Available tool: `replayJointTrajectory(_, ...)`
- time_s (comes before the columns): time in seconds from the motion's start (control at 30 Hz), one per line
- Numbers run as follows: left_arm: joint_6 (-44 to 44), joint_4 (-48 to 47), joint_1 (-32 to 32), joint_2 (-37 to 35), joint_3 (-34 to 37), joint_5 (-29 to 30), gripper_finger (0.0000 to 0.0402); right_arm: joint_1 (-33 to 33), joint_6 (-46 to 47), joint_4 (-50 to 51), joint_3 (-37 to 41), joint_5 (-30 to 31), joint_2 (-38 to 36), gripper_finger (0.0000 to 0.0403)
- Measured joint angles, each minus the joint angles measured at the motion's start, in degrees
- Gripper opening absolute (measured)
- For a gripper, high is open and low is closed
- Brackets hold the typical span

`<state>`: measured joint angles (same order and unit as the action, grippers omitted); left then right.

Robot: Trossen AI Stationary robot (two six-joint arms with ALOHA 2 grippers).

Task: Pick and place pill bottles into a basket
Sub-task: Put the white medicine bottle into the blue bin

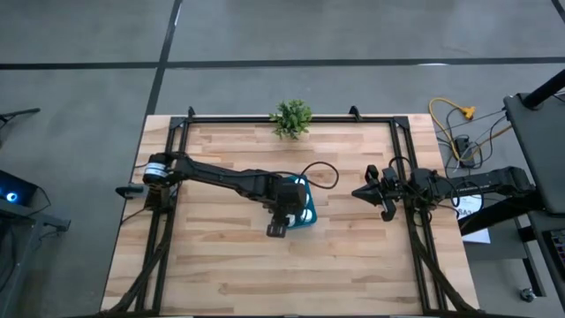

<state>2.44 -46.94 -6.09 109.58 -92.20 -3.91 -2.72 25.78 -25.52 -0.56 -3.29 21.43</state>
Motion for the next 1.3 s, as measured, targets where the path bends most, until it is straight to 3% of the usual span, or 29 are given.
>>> replayJointTrajectory(1.3, -0.15, 2.99, 0.76, 3.65, 0.94, -1.46, 0.0145, 0.0, -0.15, -0.02, 0.0, 0.48, 0.0, 0.0008)
